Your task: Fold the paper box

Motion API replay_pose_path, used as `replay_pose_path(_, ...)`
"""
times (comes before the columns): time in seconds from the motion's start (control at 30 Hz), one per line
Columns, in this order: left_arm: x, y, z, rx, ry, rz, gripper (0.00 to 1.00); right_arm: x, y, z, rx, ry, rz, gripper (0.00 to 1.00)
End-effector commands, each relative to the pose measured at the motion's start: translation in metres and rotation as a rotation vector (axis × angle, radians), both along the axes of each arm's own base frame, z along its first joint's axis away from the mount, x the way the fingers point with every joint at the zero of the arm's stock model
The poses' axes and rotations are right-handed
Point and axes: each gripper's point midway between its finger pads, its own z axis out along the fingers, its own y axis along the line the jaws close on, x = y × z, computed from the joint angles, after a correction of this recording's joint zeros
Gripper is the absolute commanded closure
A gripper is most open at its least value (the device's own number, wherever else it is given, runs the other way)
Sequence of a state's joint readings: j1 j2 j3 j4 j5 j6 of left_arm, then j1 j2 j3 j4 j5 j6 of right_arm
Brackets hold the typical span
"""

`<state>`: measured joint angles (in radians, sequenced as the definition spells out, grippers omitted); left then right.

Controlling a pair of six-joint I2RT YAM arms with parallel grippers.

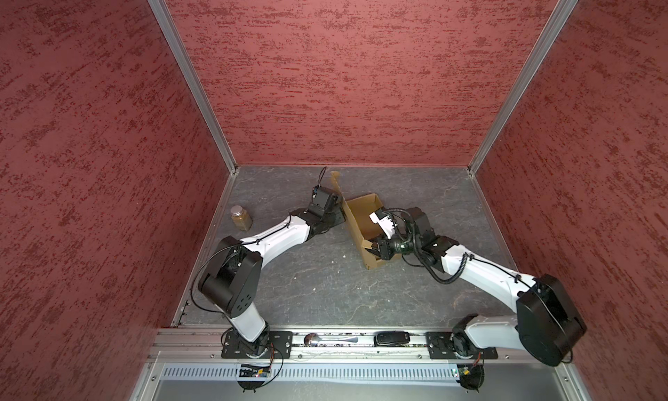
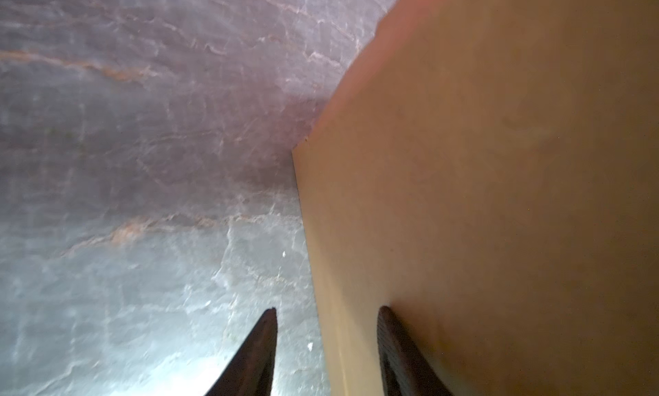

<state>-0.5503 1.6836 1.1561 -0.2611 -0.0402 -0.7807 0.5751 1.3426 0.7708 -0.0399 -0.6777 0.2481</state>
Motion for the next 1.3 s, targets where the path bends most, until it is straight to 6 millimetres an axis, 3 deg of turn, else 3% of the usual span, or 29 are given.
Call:
replay_pose_path(0.0,0.020,-0.014,0.018,-0.048,-0.057,-0.027,0.53,0.003,0.010,0.007,0.036,-0.016,0.010,0.83)
replay_pose_path(0.37,0.060,-0.032,0.024,-0.065,-0.069,-0.082,0.53,0.020,0.030,0.014,0.086,-0.032,-0.006,0.84)
replay_pose_path(0.4,0.064,-0.034,0.025,-0.070,-0.070,-0.088,0.53,0.023,0.034,0.007,0.084,-0.018,-0.009,0.84)
replay_pose_path(0.73,0.085,-0.057,0.023,-0.100,-0.054,-0.145,0.53,0.036,0.057,0.010,0.156,-0.064,-0.050,0.85)
replay_pose_path(1.1,0.098,-0.077,0.023,-0.097,-0.045,-0.202,0.53,0.060,0.055,0.009,0.253,-0.141,-0.192,0.86)
replay_pose_path(1.27,0.093,-0.071,0.029,-0.082,-0.049,-0.203,0.53,0.068,0.049,0.005,0.223,-0.163,-0.248,0.86)
